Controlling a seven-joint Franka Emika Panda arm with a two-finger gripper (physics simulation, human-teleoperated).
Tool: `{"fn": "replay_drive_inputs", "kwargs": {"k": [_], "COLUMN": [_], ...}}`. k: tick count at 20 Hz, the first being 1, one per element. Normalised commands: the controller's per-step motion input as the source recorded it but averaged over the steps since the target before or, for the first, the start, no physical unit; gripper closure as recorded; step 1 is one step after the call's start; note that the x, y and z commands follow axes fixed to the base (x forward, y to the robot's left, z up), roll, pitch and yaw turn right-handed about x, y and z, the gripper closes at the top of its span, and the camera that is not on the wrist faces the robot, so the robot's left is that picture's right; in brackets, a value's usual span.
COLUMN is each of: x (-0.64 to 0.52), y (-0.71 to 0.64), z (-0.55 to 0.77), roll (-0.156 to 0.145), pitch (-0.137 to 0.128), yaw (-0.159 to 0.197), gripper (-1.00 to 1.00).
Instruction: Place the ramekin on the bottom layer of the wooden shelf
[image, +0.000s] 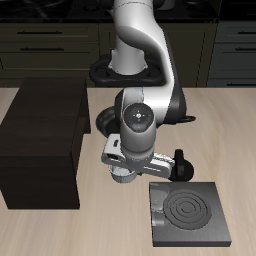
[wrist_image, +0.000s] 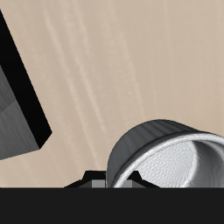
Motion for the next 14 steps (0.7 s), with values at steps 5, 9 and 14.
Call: {"fn": "replay_drive_inputs", "kwargs": {"k": [5,9,14], "x": [0.02,0.01,0.03], "y": [-0.20,-0.32,-0.22], "z": [0.03,0.03,0.01], "roll": [-0.025,-0.048,-0.024], "pitch": [-0.002,-0.011,-0.001], "yaw": [0.016,0.008,-0.005], "gripper": [1.00,1.00,1.00]}}
